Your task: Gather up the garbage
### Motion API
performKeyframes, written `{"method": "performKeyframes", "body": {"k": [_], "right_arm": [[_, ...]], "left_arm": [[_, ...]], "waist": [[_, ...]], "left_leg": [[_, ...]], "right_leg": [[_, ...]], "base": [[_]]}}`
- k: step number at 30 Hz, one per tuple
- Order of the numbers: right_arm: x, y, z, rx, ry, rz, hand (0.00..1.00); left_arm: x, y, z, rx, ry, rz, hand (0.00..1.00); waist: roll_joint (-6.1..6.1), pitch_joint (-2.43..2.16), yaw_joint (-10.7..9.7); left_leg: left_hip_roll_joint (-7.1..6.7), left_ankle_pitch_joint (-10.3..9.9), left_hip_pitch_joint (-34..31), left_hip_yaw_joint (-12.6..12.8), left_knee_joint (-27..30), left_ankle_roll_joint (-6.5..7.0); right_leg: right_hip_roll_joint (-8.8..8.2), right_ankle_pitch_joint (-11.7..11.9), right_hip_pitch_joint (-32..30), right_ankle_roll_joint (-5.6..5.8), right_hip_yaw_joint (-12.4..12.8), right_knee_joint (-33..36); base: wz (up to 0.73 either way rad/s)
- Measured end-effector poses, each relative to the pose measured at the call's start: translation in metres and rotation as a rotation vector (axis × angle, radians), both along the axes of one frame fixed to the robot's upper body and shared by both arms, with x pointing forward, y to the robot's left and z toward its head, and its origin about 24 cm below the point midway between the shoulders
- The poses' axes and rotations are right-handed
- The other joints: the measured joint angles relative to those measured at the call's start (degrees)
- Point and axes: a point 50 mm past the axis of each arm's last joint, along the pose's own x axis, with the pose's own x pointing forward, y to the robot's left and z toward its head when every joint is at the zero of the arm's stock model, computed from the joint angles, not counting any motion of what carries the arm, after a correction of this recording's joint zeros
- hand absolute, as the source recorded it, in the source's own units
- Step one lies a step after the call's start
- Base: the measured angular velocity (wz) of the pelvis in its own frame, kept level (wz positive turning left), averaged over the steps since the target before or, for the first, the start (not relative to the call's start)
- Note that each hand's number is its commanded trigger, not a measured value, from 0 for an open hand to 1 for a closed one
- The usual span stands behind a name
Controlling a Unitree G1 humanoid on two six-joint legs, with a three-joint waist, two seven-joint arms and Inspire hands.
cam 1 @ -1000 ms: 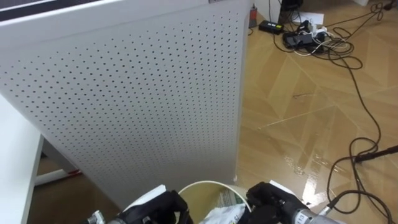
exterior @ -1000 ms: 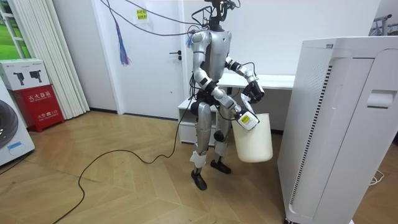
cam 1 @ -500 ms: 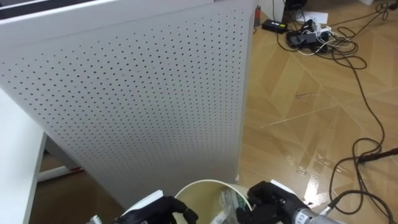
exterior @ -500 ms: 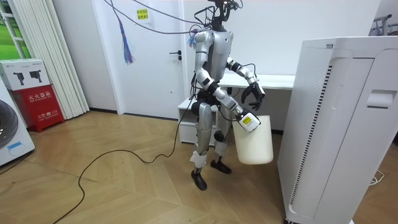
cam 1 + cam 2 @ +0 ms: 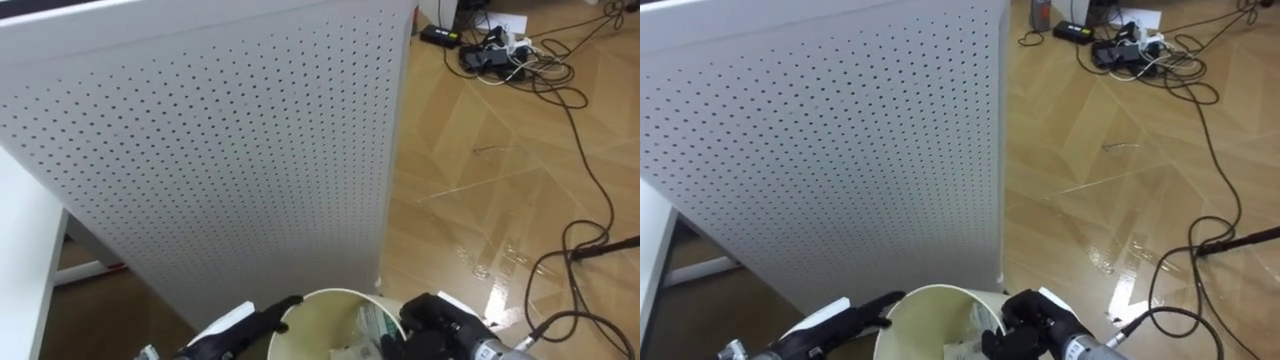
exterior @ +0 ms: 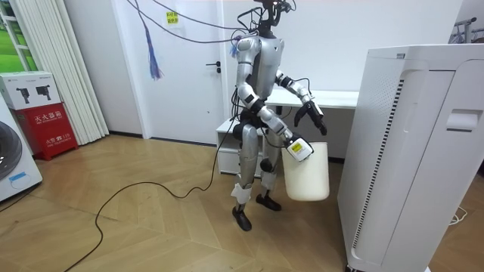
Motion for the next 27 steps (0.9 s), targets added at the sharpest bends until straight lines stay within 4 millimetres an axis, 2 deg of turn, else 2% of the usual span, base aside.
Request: {"method": "performKeyframes", "body": {"k": [4, 8, 10, 11, 13, 15, 18, 20, 21, 22, 27], "right_arm": [[-0.019, -0.003, -0.014, 0.022, 0.057, -0.038, 1.0], [-0.039, -0.008, -0.027, 0.021, 0.114, -0.072, 1.0], [-0.062, -0.013, -0.042, 0.011, 0.194, -0.105, 1.0], [-0.067, -0.014, -0.046, 0.013, 0.213, -0.116, 1.0], [-0.091, -0.022, -0.059, 0.01, 0.294, -0.164, 1.0], [-0.106, -0.027, -0.068, 0.002, 0.352, -0.199, 1.0], [-0.124, -0.037, -0.078, -0.009, 0.416, -0.302, 1.0], [-0.133, -0.043, -0.083, 0.021, 0.444, -0.396, 1.0], [-0.144, -0.048, -0.086, 0.022, 0.47, -0.438, 1.0], [-0.151, -0.049, -0.089, 0.034, 0.489, -0.473, 1.0], [-0.171, -0.053, -0.096, 0.071, 0.535, -0.617, 1.0]], "left_arm": [[-0.011, -0.001, -0.013, -0.026, 0.03, 0.067, 0.0], [-0.022, -0.001, -0.035, -0.096, 0.122, 0.149, 0.0], [-0.036, 0.003, -0.058, -0.102, 0.212, 0.224, 0.0], [-0.041, 0.004, -0.062, -0.098, 0.228, 0.239, 0.0], [-0.057, 0.01, -0.076, -0.097, 0.29, 0.298, 0.0], [-0.069, 0.016, -0.089, -0.08, 0.339, 0.348, 0.0], [-0.089, 0.026, -0.106, -0.063, 0.421, 0.438, 0.0], [-0.103, 0.032, -0.113, -0.082, 0.459, 0.511, 0.0], [-0.115, 0.037, -0.118, -0.096, 0.491, 0.575, 0.0], [-0.124, 0.043, -0.123, -0.115, 0.518, 0.651, 0.0], [-0.151, 0.051, -0.135, -0.221, 0.588, 0.892, 0.0]], "waist": [[-1.28, -0.2, -0.1], [-1.6, -0.31, -0.3], [-2.09, -0.61, -0.4], [-2.19, -0.62, -0.5], [-2.32, -0.68, -1.2], [-2.26, -0.71, -1.6], [-2.04, -1.17, -2.8], [-1.99, -1.16, -3.0], [-2.51, -1.47, -3.0], [-2.54, -1.7, -3.0], [-2.65, -1.59, -3.0]], "left_leg": [[-0.01, 0.0, 0.3, 0.4, -0.2, 0.0], [-0.35, 0.0, 1.5, 0.9, -0.8, 0.0], [-0.43, 0.0, 2.9, 1.0, -1.4, 0.0], [-0.42, 0.0, 3.1, 1.0, -1.5, -0.01], [-0.4, 0.0, 3.8, 1.0, -1.7, -0.01], [-0.41, -0.1, 4.8, 1.1, -1.9, 0.0], [-0.4, -0.1, 5.6, 1.0, -1.9, -0.03], [-0.45, -0.1, 6.8, 1.2, -2.5, -0.03], [-0.46, -0.1, 7.8, 1.5, -3.0, -0.04], [-0.45, -0.2, 8.5, 1.7, -3.2, -0.08], [-0.44, -0.7, 9.7, 2.4, -3.3, -0.08]], "right_leg": [[0.34, 0.0, 0.6, 0.05, 0.1, -0.9], [0.43, 0.0, 1.5, 0.12, 0.4, -1.1], [0.55, 0.0, 3.0, 0.15, 0.4, -1.8], [0.57, 0.0, 3.2, 0.15, 0.3, -1.9], [0.6, 0.0, 3.8, 0.16, 0.3, -2.0], [0.62, 0.0, 4.8, 0.2, 0.4, -2.2], [0.87, -0.1, 5.8, 0.23, 0.7, -2.9], [0.9, -0.1, 6.6, 0.33, 1.0, -3.4], [0.93, -0.1, 7.2, 0.38, 1.2, -4.0], [0.93, -0.2, 7.8, 0.44, 1.5, -4.0], [1.05, -0.1, 8.8, 0.49, 2.5, -4.1]], "base": [[0.0], [-0.03], [0.0], [0.0], [0.0], [0.0], [0.0], [-0.06], [-0.09], [-0.12], [-0.09]]}}
